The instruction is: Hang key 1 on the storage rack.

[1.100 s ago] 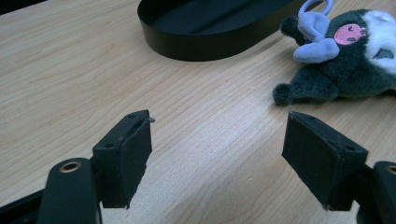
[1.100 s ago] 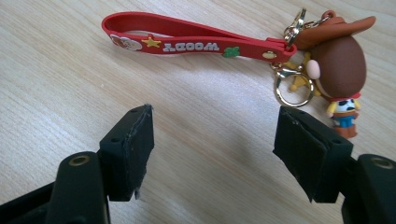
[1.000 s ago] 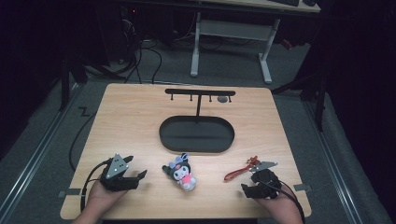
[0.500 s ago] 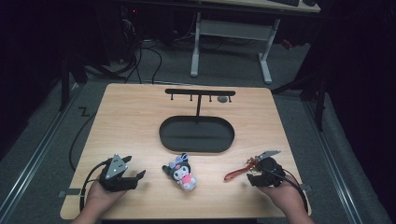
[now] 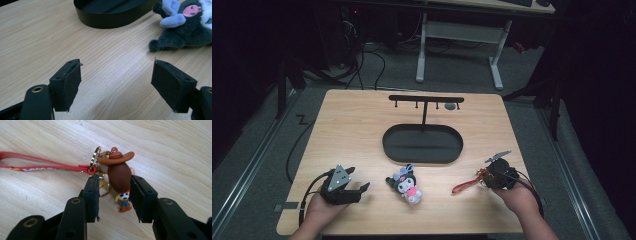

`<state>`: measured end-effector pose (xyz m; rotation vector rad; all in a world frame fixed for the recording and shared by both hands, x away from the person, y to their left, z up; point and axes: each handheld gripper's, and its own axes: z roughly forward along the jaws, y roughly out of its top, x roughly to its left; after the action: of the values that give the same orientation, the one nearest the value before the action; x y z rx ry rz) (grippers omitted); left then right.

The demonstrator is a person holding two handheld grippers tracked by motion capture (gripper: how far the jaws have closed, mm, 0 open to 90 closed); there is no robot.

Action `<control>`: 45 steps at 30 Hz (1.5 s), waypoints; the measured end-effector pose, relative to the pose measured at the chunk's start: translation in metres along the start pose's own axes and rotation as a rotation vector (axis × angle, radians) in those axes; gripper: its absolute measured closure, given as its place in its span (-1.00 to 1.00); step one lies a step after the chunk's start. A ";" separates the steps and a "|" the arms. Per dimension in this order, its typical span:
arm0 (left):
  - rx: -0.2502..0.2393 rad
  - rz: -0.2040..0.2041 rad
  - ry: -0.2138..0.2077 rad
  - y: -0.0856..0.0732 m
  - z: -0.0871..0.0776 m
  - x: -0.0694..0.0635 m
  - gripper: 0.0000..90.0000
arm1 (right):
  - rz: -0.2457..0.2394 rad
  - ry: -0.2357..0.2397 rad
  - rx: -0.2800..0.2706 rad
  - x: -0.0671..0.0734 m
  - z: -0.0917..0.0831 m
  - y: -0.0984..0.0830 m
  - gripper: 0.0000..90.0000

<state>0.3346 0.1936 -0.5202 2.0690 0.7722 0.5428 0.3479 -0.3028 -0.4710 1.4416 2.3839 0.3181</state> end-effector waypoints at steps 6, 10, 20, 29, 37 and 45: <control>0.004 0.001 -0.002 0.000 -0.001 0.000 -0.46 | -0.003 0.002 0.035 -0.001 0.008 0.007 0.22; 0.006 0.000 -0.002 -0.001 -0.001 0.000 -0.46 | -0.012 -0.006 0.053 0.000 0.013 0.009 0.20; 0.014 0.000 -0.007 -0.002 -0.001 0.001 -0.46 | -0.009 -0.004 0.083 -0.003 0.023 0.012 0.18; 0.018 0.002 -0.006 -0.003 -0.001 0.001 -0.46 | 0.033 0.043 0.078 -0.013 0.026 0.013 0.20; 0.029 0.010 -0.010 -0.003 0.000 -0.001 -0.46 | 0.072 0.076 0.064 -0.019 0.028 0.011 0.29; 0.028 0.013 -0.009 -0.003 -0.001 -0.001 -0.45 | 0.054 0.056 0.069 -0.015 0.027 0.012 0.41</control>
<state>0.3320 0.1948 -0.5227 2.1023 0.7657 0.5319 0.3742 -0.3100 -0.4890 1.5492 2.4259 0.2955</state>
